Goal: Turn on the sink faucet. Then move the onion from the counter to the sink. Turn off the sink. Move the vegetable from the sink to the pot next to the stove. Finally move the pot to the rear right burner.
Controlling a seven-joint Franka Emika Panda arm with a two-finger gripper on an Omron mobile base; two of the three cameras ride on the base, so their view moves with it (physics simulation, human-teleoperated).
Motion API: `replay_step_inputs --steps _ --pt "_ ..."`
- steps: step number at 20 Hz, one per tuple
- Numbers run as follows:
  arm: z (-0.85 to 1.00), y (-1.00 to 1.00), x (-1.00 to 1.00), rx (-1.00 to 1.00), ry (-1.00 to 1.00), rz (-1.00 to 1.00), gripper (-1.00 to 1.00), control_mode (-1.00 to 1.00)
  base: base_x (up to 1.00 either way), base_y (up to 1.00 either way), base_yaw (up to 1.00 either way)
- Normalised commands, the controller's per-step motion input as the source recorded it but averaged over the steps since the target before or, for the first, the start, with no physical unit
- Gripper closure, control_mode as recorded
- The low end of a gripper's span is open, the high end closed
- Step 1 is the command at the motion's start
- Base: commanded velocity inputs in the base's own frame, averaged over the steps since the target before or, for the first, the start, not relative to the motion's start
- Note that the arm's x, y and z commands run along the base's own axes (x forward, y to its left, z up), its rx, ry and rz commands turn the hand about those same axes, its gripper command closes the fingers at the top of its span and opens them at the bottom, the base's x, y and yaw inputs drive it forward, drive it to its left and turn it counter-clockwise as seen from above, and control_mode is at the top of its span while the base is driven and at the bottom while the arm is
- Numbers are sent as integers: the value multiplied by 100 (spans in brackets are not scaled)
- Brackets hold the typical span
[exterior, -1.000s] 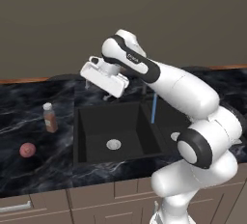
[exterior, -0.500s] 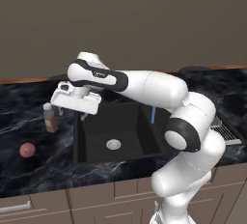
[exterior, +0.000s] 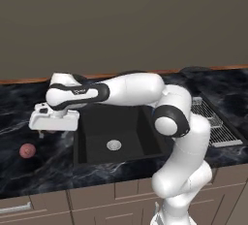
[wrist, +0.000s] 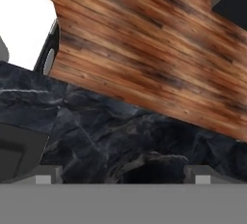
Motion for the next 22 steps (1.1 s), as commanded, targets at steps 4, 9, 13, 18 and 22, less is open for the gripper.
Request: replay_step_inputs --steps 4,9,13,18,22 --pt "-14 13 -2 0 -4 -1 -100 -100 0 0 0" --pt "-15 8 3 -2 0 0 -100 -100 0 0 0" --pt "-11 12 5 0 0 0 -100 -100 0 0 0" --pt "-13 16 5 0 0 0 -100 -100 0 0 0" --pt "-16 7 2 0 0 -1 -100 -100 0 0 0"
